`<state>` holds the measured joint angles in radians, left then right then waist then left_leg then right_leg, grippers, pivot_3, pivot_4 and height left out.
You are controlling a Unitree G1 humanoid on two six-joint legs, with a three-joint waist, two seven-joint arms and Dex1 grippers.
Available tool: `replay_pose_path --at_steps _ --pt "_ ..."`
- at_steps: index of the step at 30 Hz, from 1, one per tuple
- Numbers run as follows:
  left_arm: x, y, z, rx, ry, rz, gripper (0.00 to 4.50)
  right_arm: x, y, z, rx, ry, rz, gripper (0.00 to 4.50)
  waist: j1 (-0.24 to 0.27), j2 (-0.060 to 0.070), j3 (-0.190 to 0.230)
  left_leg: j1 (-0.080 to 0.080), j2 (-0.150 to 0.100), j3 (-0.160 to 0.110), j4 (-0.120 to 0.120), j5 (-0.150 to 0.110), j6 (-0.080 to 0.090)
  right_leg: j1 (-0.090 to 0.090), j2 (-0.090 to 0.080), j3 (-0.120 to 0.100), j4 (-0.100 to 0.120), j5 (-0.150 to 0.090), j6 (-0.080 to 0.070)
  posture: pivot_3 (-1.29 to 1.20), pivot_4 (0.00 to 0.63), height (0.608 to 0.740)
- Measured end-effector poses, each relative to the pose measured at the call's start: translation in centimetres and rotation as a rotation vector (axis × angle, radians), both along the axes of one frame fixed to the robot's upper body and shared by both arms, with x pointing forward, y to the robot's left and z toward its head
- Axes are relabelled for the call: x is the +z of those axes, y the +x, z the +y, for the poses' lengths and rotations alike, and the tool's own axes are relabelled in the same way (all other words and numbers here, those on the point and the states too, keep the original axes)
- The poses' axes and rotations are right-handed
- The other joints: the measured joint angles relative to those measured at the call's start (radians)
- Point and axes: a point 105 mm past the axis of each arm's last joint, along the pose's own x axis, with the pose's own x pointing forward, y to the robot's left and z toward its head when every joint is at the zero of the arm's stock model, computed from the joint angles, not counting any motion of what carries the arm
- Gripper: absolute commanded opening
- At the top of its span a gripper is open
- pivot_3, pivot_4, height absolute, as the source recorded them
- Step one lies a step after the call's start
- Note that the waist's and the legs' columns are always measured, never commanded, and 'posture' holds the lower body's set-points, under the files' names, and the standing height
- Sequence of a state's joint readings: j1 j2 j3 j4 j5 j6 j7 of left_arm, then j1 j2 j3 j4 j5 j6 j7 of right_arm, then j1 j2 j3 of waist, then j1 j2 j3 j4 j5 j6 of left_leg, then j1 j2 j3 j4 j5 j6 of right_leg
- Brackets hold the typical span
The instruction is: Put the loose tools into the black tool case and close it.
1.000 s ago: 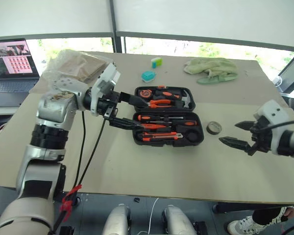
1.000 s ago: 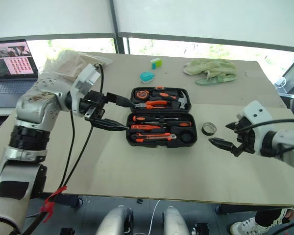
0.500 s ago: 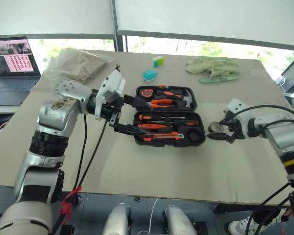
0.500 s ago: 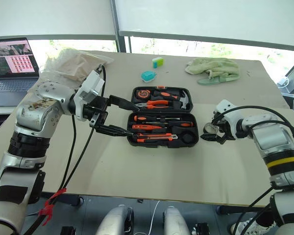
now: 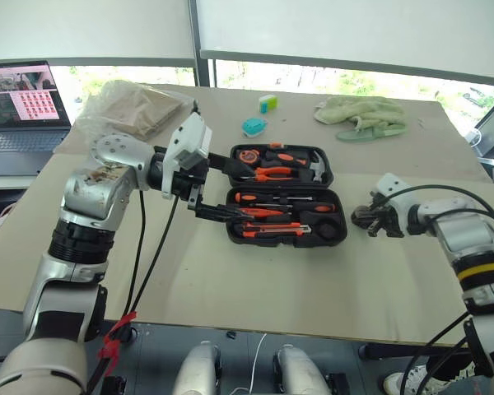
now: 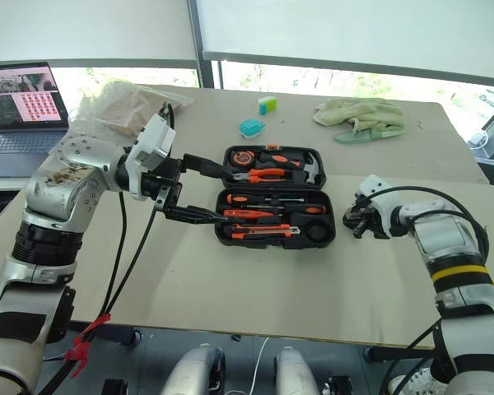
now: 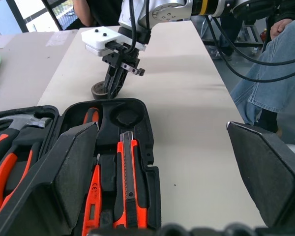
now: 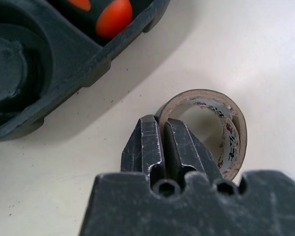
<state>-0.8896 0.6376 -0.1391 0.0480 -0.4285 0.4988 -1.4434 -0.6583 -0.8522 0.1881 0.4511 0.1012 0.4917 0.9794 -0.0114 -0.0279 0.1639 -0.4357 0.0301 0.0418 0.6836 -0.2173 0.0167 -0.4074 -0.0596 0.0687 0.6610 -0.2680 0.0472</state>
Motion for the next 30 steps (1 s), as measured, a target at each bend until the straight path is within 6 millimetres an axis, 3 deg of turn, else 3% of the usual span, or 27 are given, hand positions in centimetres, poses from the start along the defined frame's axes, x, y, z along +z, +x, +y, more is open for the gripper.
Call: replay_pose_path --at_steps 4,7,11,13,16,22,30 --pt "-0.1 0.1 0.2 0.010 0.002 0.003 4.50 0.8 -0.5 -0.3 -0.030 0.020 -0.039 0.04 -0.003 0.000 0.000 0.000 0.000 0.000 0.000 0.000 0.000 0.000 0.000 0.000 0.001 0.000 0.000 0.00 0.150 0.740" --pt "-0.4 0.1 0.3 0.021 0.003 0.010 4.50 2.7 -0.7 0.1 -0.027 0.077 -0.104 0.04 -0.007 0.001 0.001 0.000 0.001 -0.001 0.000 0.000 0.000 -0.001 0.001 0.000 0.001 0.000 0.000 0.00 0.150 0.740" --pt "-0.3 -0.4 0.6 0.025 0.021 0.002 4.50 7.9 -2.9 5.1 0.175 0.242 -0.162 0.04 -0.009 0.002 0.001 0.000 0.001 -0.005 -0.001 0.000 0.000 -0.002 0.001 0.001 0.002 0.000 0.000 0.00 0.150 0.740" --pt "-0.1 -0.6 0.3 0.018 0.018 -0.012 4.50 8.9 -4.3 7.4 0.290 0.235 -0.158 0.04 -0.004 0.002 0.001 0.000 0.001 -0.006 0.000 0.000 0.000 -0.001 0.001 0.000 0.002 0.000 0.000 0.00 0.150 0.740" --pt "0.0 -0.8 0.1 0.017 0.005 -0.020 4.50 8.1 -5.4 9.1 0.365 0.220 -0.106 0.04 0.003 0.002 0.001 0.000 0.000 -0.006 0.000 0.000 0.000 0.000 0.000 0.000 0.001 0.000 0.000 0.00 0.150 0.740" --pt "-0.6 -1.1 -0.6 0.003 -0.024 0.000 4.50 4.0 -6.5 11.0 0.432 0.138 0.016 0.04 0.000 0.002 0.001 0.000 0.000 -0.005 0.001 0.000 0.000 -0.001 0.000 0.000 0.001 0.000 0.000 0.00 0.150 0.740" --pt "0.2 -1.0 -1.1 -0.014 -0.032 -0.022 4.50 2.5 -4.6 9.8 0.403 -0.039 -0.029 0.04 -0.001 0.002 0.001 0.000 0.000 -0.004 0.001 0.000 0.000 0.000 0.000 0.000 0.001 0.000 0.000 0.00 0.150 0.740"
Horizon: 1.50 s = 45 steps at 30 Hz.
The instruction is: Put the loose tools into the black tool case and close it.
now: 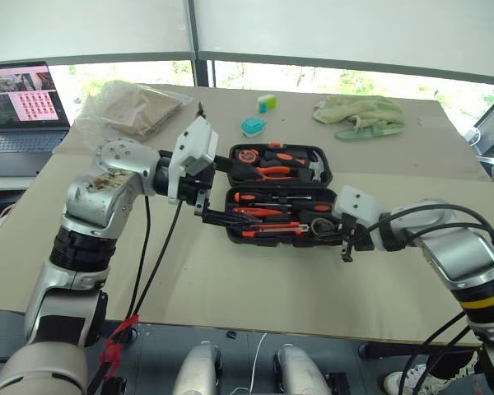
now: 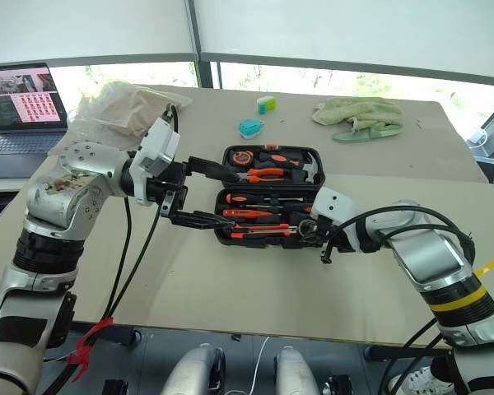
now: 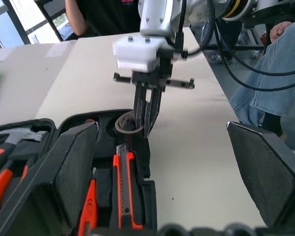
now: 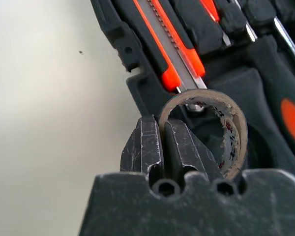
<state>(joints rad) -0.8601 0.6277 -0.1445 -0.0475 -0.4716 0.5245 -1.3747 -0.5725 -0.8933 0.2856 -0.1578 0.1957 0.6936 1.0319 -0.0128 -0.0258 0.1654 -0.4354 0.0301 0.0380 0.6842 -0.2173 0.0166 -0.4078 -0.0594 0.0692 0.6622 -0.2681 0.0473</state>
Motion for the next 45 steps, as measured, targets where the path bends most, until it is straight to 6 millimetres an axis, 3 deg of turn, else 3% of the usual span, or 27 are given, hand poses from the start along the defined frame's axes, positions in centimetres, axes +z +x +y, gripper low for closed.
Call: replay_pose_path --at_steps 8,18,23,25,28,31,33,36,39,45 --pt "-0.1 0.0 0.1 0.002 0.002 0.003 4.50 -0.7 0.5 -1.2 -0.053 -0.022 0.017 0.04 0.000 0.000 0.000 0.000 0.000 0.000 0.000 0.000 0.000 0.000 0.000 0.000 0.000 0.000 0.000 0.00 0.150 0.740" --pt "-0.3 0.5 0.3 0.020 0.001 0.002 4.50 0.8 -0.2 -0.1 -0.051 0.057 0.043 3.26 0.000 0.000 0.000 0.000 0.000 -0.001 0.000 0.000 0.000 0.000 0.000 0.000 0.000 0.000 0.000 0.00 0.150 0.740" --pt "-1.4 2.1 1.1 0.129 0.021 0.005 4.50 4.3 -0.2 -0.4 -0.092 0.142 -0.013 3.26 0.001 0.000 0.000 0.000 0.000 -0.002 0.000 0.000 0.000 0.000 0.000 0.000 0.000 0.000 0.000 0.00 0.150 0.740" --pt "-2.6 3.2 2.0 0.208 0.033 0.020 3.98 5.2 0.2 -1.4 -0.149 0.182 -0.040 2.73 0.001 0.000 0.000 0.000 0.000 -0.001 0.000 0.000 0.000 0.000 0.000 0.000 0.000 0.000 0.000 0.00 0.150 0.740" --pt "-5.2 6.3 4.5 0.425 0.076 0.028 3.00 5.5 1.7 -5.2 -0.355 0.262 -0.077 1.87 0.004 0.000 0.000 0.000 0.000 0.000 0.000 0.000 0.000 0.000 0.000 0.000 0.000 0.000 0.000 0.00 0.150 0.740" --pt "-8.7 8.3 6.8 0.580 0.176 0.027 1.83 3.4 2.5 -8.6 -0.496 0.246 -0.070 0.80 0.004 0.000 0.000 0.000 0.000 0.005 0.000 0.000 0.000 0.000 0.000 0.000 -0.001 0.000 0.000 0.00 0.150 0.740" --pt "-10.8 9.0 7.5 0.630 0.220 0.056 1.14 1.5 2.7 -9.7 -0.536 0.221 -0.043 0.20 0.002 0.000 0.000 -0.002 0.000 0.006 0.000 0.000 0.000 -0.002 0.000 0.000 0.000 0.000 0.000 0.00 0.150 0.740" --pt "-13.1 9.6 6.2 0.626 0.258 0.063 0.03 -0.6 3.8 -9.4 -0.529 0.203 -0.039 0.00 0.001 0.000 0.000 -0.002 0.000 0.007 0.000 0.000 0.000 -0.002 0.000 0.000 0.000 0.000 0.000 0.00 0.150 0.740" --pt "-13.4 9.9 4.8 0.589 0.272 0.036 0.03 -2.0 4.5 -8.6 -0.510 0.197 -0.021 0.00 0.000 0.000 0.000 -0.002 0.000 0.007 0.000 0.000 0.000 -0.003 0.000 0.000 0.000 0.000 0.000 0.00 0.150 0.740" --pt "-13.4 10.5 3.7 0.572 0.286 0.030 0.03 -2.0 6.2 -6.6 -0.442 0.189 -0.028 0.00 0.004 0.000 0.000 -0.003 0.000 0.007 0.000 0.000 0.000 -0.003 0.000 0.000 0.001 0.000 0.000 0.00 0.150 0.740"
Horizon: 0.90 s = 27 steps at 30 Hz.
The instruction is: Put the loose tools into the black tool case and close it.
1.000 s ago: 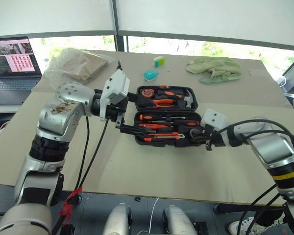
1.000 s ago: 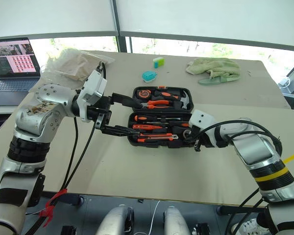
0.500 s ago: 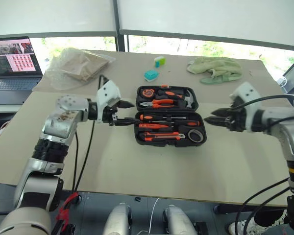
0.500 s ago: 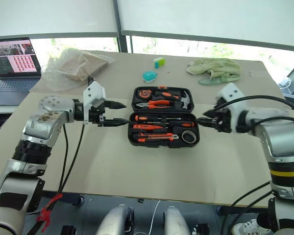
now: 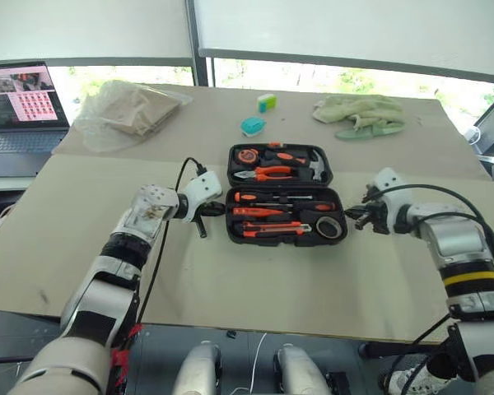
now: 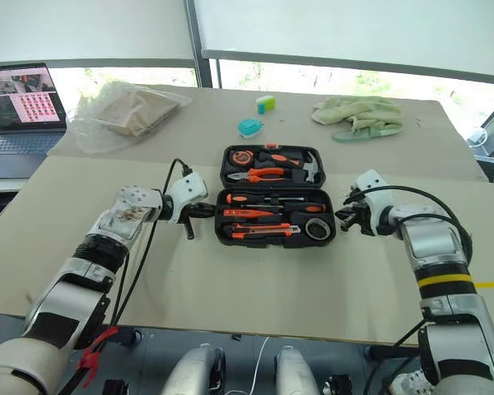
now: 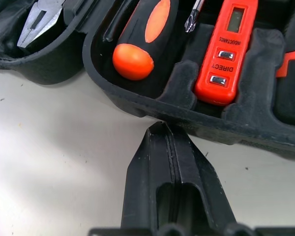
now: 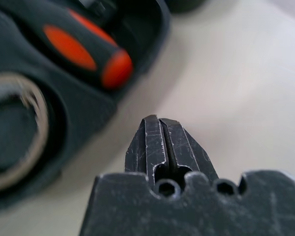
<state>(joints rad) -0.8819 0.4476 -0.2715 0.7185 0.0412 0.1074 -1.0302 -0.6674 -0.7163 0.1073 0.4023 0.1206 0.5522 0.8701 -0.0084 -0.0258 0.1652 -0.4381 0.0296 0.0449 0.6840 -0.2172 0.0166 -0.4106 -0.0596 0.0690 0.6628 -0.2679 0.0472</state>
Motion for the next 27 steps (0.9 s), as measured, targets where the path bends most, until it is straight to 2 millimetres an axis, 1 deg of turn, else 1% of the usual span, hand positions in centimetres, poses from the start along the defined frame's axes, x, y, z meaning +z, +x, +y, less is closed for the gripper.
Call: replay_pose_path --at_steps 4,6,8,9,10,14,16,19,24,27 --pt "0.2 -0.5 0.5 -0.032 0.002 0.022 0.03 -0.3 -0.6 0.9 0.070 -0.005 0.025 0.00 -0.005 0.000 0.000 -0.002 0.000 0.000 -0.001 0.000 0.000 -0.003 0.000 0.000 0.000 0.000 0.000 0.00 0.150 0.740" --pt "0.2 -1.3 1.0 -0.072 0.014 0.033 0.03 -0.5 -1.4 1.3 0.117 -0.015 0.034 0.00 -0.007 0.000 0.000 -0.004 0.000 0.000 -0.003 0.000 0.000 -0.007 0.000 0.001 0.001 0.000 0.000 0.00 0.150 0.740" --pt "0.1 -2.6 1.4 -0.141 0.025 0.044 0.03 -0.5 -2.7 1.5 0.172 -0.041 0.039 0.00 -0.006 0.000 0.000 -0.007 0.001 -0.001 -0.004 0.000 0.000 -0.010 0.000 0.001 0.002 0.000 0.000 0.00 0.150 0.740" --pt "0.1 -3.0 1.5 -0.164 0.030 0.048 0.03 -0.5 -3.0 1.6 0.185 -0.048 0.041 0.00 -0.007 0.000 0.000 -0.007 0.001 -0.002 -0.004 0.000 0.000 -0.011 0.000 0.001 0.002 0.000 0.000 0.00 0.150 0.740" --pt "-0.1 -4.1 1.9 -0.210 0.048 0.058 0.03 -0.7 -3.7 1.6 0.202 -0.063 0.046 0.00 -0.007 0.001 0.000 -0.007 0.002 -0.002 -0.004 0.000 0.000 -0.011 0.000 0.001 0.002 0.000 0.000 0.00 0.150 0.740" --pt "-0.7 -7.7 2.8 -0.382 0.122 0.065 0.03 -1.2 -6.4 2.2 0.268 -0.096 0.068 0.00 -0.007 0.001 0.000 -0.007 0.002 -0.005 -0.005 0.000 0.000 -0.010 0.000 0.001 0.001 0.000 0.000 0.00 0.150 0.740" --pt "-0.9 -8.6 3.2 -0.421 0.163 0.048 0.03 -1.4 -7.6 2.7 0.297 -0.102 0.077 0.00 -0.005 0.001 0.000 -0.006 0.002 -0.004 -0.004 0.000 0.000 -0.010 0.000 0.001 -0.001 0.000 0.000 0.00 0.150 0.740" --pt "-1.2 -9.4 3.8 -0.429 0.188 0.030 0.03 -2.0 -9.6 3.1 0.326 -0.097 0.096 0.00 -0.005 0.001 -0.001 -0.003 0.002 -0.004 -0.004 0.000 0.000 -0.007 0.000 0.001 0.000 0.000 -0.001 0.00 0.150 0.740" --pt "-1.5 -9.9 4.6 -0.395 0.217 -0.006 0.03 -2.7 -12.6 3.8 0.339 -0.068 0.129 0.00 -0.004 0.001 -0.002 0.001 0.002 -0.005 -0.004 0.000 0.000 -0.002 0.001 0.001 0.000 0.000 -0.001 0.00 0.150 0.740" --pt "-1.7 -10.4 5.8 -0.359 0.236 0.006 0.03 -3.3 -14.2 4.6 0.348 -0.031 0.156 0.00 -0.016 0.001 -0.003 0.012 0.004 -0.005 -0.006 0.000 0.000 0.007 0.002 0.001 0.000 -0.001 -0.002 0.00 0.150 0.740"
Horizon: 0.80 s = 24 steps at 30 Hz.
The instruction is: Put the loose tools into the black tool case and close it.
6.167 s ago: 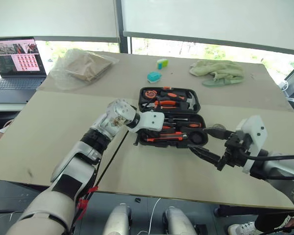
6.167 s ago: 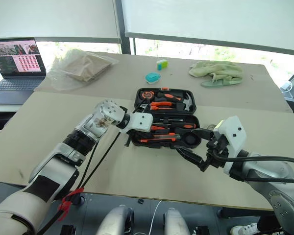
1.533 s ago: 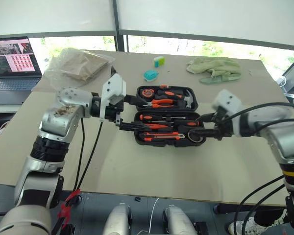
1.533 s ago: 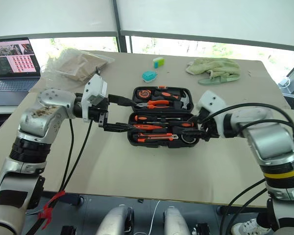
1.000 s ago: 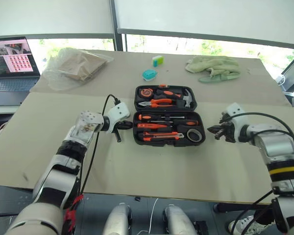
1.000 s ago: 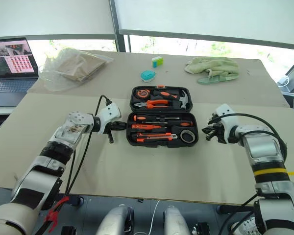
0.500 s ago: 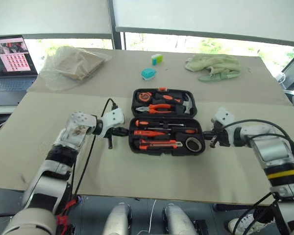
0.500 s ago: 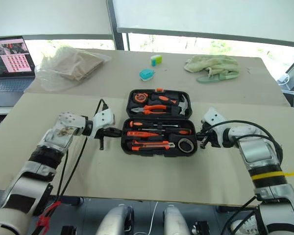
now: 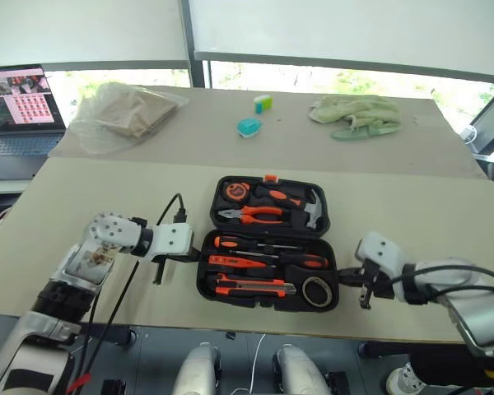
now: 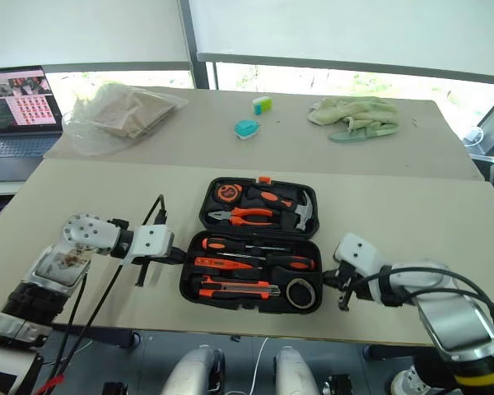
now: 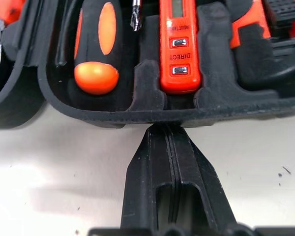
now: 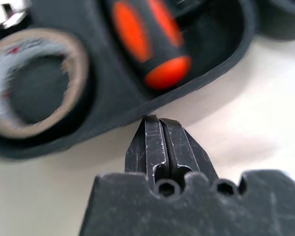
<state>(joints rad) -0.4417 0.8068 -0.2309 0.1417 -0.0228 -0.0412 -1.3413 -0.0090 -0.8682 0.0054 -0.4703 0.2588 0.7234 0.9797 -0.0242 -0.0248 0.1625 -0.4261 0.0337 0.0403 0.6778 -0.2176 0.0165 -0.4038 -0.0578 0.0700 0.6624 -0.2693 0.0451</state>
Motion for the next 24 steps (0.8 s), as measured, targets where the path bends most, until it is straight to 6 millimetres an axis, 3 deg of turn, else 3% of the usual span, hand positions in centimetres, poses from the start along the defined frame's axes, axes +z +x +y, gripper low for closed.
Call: replay_pose_path --at_steps 4,7,8,13,17,19,20,24 --pt "-0.1 -0.7 1.2 0.066 -0.021 0.050 0.03 -0.3 -1.2 0.3 -0.011 0.016 0.014 0.00 -0.006 0.000 0.000 0.004 0.000 0.000 -0.001 0.000 0.000 0.003 0.000 0.000 0.001 -0.001 -0.001 0.00 0.150 0.740" --pt "-0.1 -0.5 1.5 0.174 -0.080 0.151 0.71 -0.2 -1.2 -1.0 -0.078 0.007 0.017 0.00 0.001 0.000 0.000 0.004 0.000 0.001 0.001 0.000 0.000 0.003 0.000 0.000 0.001 -0.001 -0.001 0.00 0.150 0.740" --pt "0.0 -0.2 1.8 0.213 -0.091 0.179 1.11 -0.1 -1.0 -1.7 -0.103 -0.008 0.016 0.58 0.003 0.000 0.000 0.004 -0.001 0.001 0.001 0.000 0.000 0.003 0.000 0.000 0.001 -0.002 0.001 0.00 0.150 0.740" --pt "1.9 4.1 4.7 0.570 -0.217 0.323 2.82 2.9 1.6 -5.4 -0.268 0.027 -0.012 2.13 0.009 -0.002 0.001 0.003 -0.001 0.004 0.003 0.000 0.000 0.004 0.001 0.000 0.002 -0.003 0.003 0.00 0.150 0.740" --pt "5.8 8.1 3.2 0.723 -0.444 0.445 4.29 7.0 5.3 -5.8 -0.384 0.225 -0.010 3.57 0.011 -0.004 0.003 -0.001 -0.002 0.003 0.003 0.002 0.000 0.001 0.000 -0.001 0.001 0.000 0.000 0.00 0.150 0.740" --pt "6.2 8.7 2.3 0.741 -0.480 0.503 4.50 7.7 6.1 -5.6 -0.406 0.279 0.015 4.31 0.010 -0.004 0.003 -0.002 -0.003 0.003 0.001 0.002 0.001 0.000 0.000 -0.001 0.000 0.000 0.000 0.00 0.150 0.740" --pt "6.0 8.9 1.7 0.749 -0.488 0.540 4.50 7.9 6.5 -5.3 -0.420 0.307 0.034 4.46 0.010 -0.004 0.003 -0.004 -0.003 0.003 0.001 0.001 0.001 -0.002 0.000 -0.001 0.000 0.000 0.000 0.00 0.150 0.740" --pt "4.1 9.2 -0.9 0.752 -0.481 0.672 4.50 6.9 8.9 -4.4 -0.502 0.390 0.169 4.46 0.008 -0.004 0.003 -0.013 -0.003 0.003 0.002 0.002 0.001 -0.012 0.000 -0.001 0.002 0.000 0.000 0.00 0.150 0.740"
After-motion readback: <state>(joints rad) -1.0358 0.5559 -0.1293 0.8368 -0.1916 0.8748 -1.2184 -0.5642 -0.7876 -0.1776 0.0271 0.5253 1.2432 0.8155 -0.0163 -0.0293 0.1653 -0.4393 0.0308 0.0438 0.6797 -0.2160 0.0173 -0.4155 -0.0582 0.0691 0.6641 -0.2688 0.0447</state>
